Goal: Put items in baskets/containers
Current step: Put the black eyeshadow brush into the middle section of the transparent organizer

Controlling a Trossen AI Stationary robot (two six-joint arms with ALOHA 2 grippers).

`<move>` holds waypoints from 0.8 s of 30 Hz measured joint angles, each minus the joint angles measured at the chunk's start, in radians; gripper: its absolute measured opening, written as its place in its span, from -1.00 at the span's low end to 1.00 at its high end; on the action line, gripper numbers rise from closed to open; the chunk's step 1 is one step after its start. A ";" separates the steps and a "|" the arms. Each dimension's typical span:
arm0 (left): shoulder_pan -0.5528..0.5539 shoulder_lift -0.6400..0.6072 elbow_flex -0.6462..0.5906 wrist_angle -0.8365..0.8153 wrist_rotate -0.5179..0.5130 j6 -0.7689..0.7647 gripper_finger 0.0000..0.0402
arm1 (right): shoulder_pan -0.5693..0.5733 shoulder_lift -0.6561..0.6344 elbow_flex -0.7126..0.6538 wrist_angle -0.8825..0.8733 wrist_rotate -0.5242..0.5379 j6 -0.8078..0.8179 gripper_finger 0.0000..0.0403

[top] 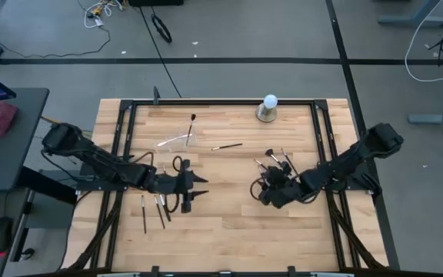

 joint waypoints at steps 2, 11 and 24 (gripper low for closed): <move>-0.007 0.025 -0.001 0.013 0.005 -0.001 -0.14 | 0.008 0.027 -0.004 -0.008 0.037 0.026 -0.15; -0.016 0.107 0.000 0.063 0.009 -0.026 -0.14 | 0.010 0.227 0.000 0.010 0.072 0.185 -0.33; -0.027 0.116 -0.001 0.100 0.007 -0.026 -0.14 | 0.048 0.320 -0.001 0.104 0.150 0.157 -0.95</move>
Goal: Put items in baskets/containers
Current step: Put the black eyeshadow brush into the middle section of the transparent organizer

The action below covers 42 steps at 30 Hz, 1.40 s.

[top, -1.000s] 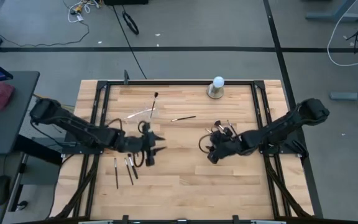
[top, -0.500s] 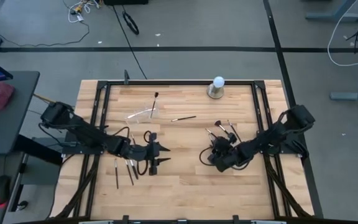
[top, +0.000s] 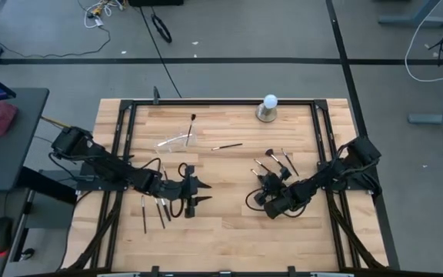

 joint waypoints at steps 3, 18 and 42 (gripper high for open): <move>0.000 0.000 0.000 0.018 0.002 0.000 -0.14 | 0.004 0.003 -0.008 0.094 0.008 -0.082 -0.93; 0.000 0.004 0.000 0.137 0.100 0.134 -0.14 | 0.013 0.003 -0.004 1.289 -0.285 -0.857 -0.97; 0.015 0.195 0.117 0.724 0.342 0.473 -0.47 | -0.035 0.000 0.056 1.476 -0.661 -1.004 -0.97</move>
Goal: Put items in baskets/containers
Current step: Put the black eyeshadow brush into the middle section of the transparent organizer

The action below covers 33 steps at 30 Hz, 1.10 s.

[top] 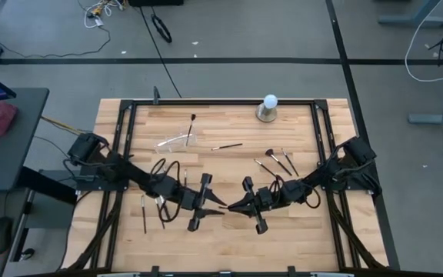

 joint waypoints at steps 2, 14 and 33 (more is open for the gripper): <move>0.001 0.001 0.000 0.001 0.000 0.000 -0.67 | 0.000 0.000 0.000 -0.001 0.000 0.001 -0.97; -0.048 -0.250 0.021 -0.550 -0.286 -0.105 -0.92 | -0.003 -0.089 -0.066 -0.154 0.267 0.013 -0.48; 0.376 -0.722 0.277 -1.904 -0.526 -0.440 -0.90 | -0.002 -0.182 -0.125 -0.268 0.333 0.068 -0.33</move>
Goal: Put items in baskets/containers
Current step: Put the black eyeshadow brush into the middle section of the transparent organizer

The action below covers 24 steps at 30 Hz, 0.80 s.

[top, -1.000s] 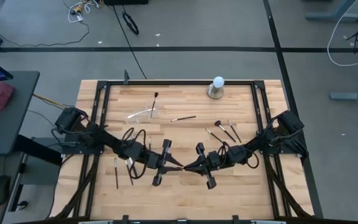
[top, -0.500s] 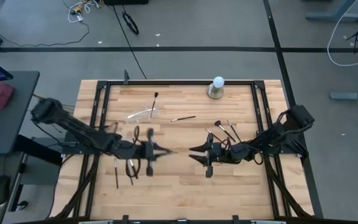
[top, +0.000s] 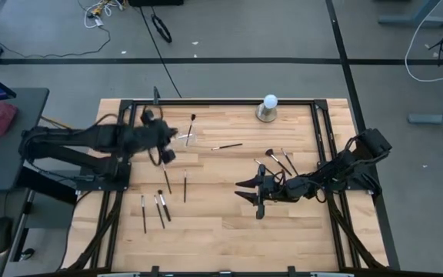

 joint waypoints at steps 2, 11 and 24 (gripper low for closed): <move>0.070 0.007 -0.008 -0.012 0.029 0.010 -0.90 | 0.000 0.000 0.000 -0.004 -0.002 0.005 -0.35; 0.291 0.010 -0.207 0.148 0.252 0.048 -0.88 | 0.000 0.000 0.000 -0.010 -0.003 0.019 -0.39; 0.464 0.010 -0.318 0.215 0.462 -0.013 -0.85 | 0.000 0.000 0.000 -0.010 -0.003 0.022 -0.39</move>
